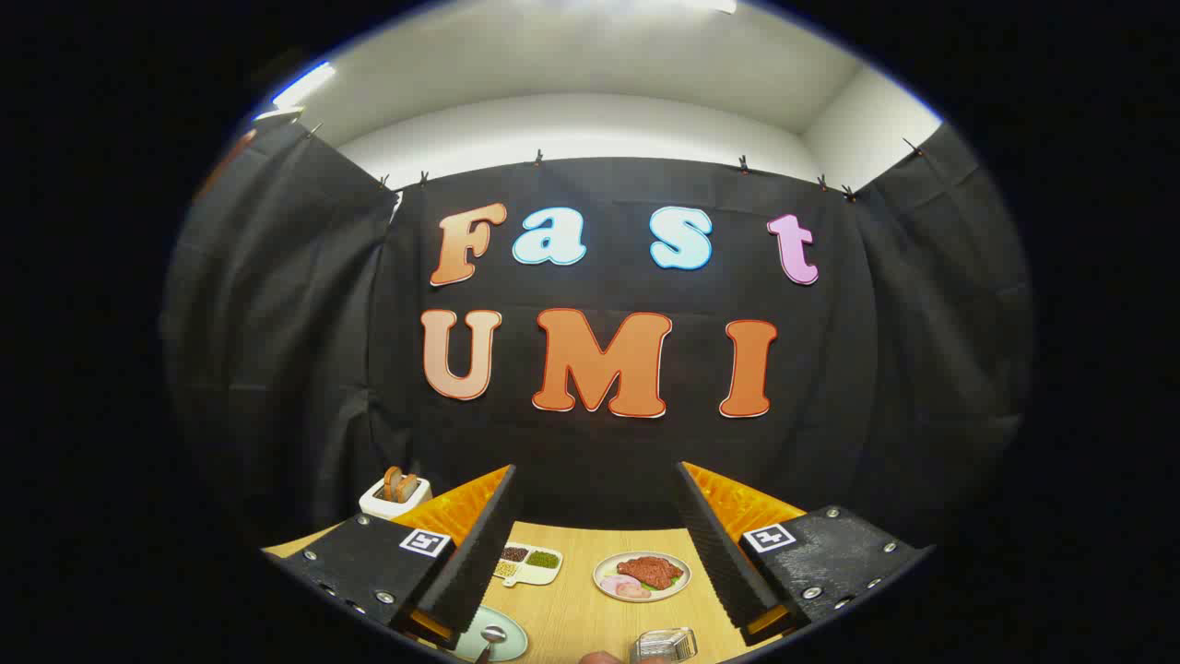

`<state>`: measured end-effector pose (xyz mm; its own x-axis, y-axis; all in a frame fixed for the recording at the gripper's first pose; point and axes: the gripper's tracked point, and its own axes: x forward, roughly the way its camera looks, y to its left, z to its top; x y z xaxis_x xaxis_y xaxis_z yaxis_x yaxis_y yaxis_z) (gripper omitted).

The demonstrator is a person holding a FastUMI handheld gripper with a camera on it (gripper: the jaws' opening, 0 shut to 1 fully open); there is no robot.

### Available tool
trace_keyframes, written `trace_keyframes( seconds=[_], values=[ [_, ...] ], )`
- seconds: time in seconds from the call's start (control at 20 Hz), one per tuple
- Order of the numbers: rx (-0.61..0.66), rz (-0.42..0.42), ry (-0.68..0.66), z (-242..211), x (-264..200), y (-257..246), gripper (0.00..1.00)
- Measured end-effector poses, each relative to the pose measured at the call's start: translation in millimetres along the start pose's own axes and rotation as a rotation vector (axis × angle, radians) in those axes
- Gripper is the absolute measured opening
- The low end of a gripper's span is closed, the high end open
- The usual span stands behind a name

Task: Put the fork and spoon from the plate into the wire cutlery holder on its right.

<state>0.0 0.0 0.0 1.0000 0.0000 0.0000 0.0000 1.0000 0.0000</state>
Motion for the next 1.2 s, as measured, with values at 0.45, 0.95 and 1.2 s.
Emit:
trace_keyframes(
  seconds=[0.45, 0.95, 1.2],
  values=[
    [-0.039, 0.042, 0.031, -16, 5, 24, 1.0],
    [-0.019, 0.093, 0.115, -42, 14, 43, 1.0],
    [0.004, 0.154, 0.311, -97, 15, 69, 1.0]
  ],
)
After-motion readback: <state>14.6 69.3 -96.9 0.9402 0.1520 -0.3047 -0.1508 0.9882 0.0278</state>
